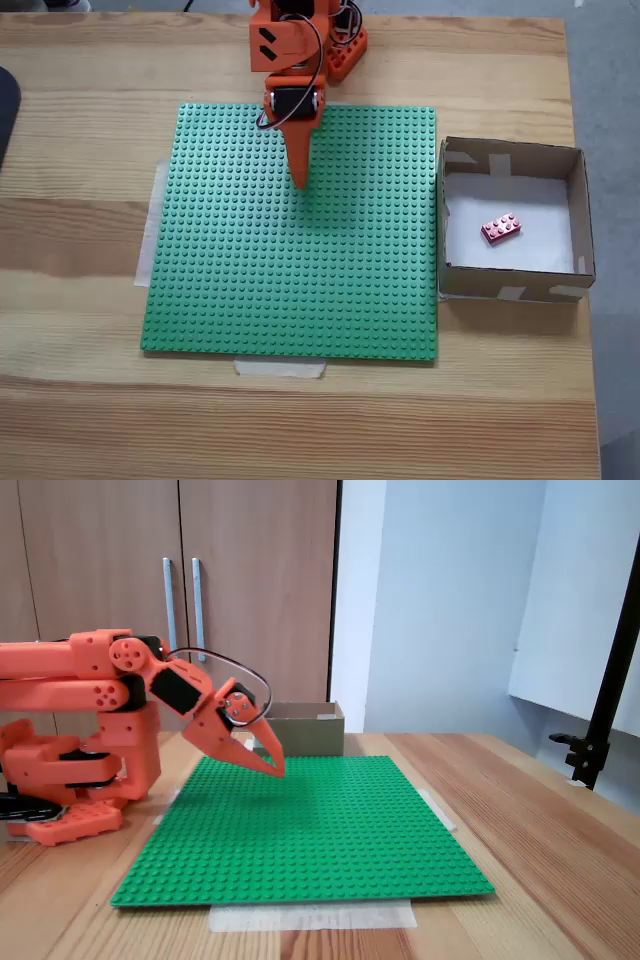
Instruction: Pick the red lego block and put it in the box.
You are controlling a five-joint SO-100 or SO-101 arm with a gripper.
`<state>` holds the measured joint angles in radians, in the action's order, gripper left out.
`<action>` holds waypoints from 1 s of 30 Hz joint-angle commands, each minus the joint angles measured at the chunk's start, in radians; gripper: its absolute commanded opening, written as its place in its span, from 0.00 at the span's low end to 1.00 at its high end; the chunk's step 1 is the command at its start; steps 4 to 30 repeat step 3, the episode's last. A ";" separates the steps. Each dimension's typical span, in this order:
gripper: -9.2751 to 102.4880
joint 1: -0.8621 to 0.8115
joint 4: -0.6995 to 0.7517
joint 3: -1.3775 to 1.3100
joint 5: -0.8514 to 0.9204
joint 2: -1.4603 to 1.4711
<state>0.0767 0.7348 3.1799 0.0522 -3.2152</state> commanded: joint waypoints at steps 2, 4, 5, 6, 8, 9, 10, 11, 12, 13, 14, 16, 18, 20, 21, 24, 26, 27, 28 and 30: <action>0.08 -0.002 -0.012 0.014 -0.011 -0.008; 0.08 -0.002 -0.012 0.014 -0.011 -0.008; 0.08 -0.002 -0.012 0.014 -0.011 -0.008; 0.08 -0.002 -0.012 0.014 -0.011 -0.008; 0.08 -0.002 -0.012 0.014 -0.011 -0.008; 0.08 -0.002 -0.012 0.014 -0.011 -0.008; 0.08 -0.002 -0.012 0.014 -0.011 -0.008; 0.08 -0.002 -0.012 0.014 -0.011 -0.008; 0.08 -0.002 -0.012 0.014 -0.011 -0.008; 0.08 -0.002 -0.012 0.014 -0.011 -0.008; 0.08 -0.002 -0.012 0.014 -0.011 -0.008; 0.08 -0.002 -0.012 0.014 -0.011 -0.008; 0.08 -0.002 -0.012 0.014 -0.011 -0.008; 0.08 -0.002 -0.012 0.014 -0.011 -0.008; 0.08 -0.002 -0.012 0.014 -0.011 -0.008; 0.08 -0.002 -0.012 0.014 -0.011 -0.008; 0.08 -0.002 -0.012 0.014 -0.011 -0.008; 0.08 -0.002 -0.012 0.014 -0.011 -0.008; 0.08 -0.002 -0.012 0.014 -0.011 -0.008; 0.08 -0.002 -0.012 0.014 -0.011 -0.008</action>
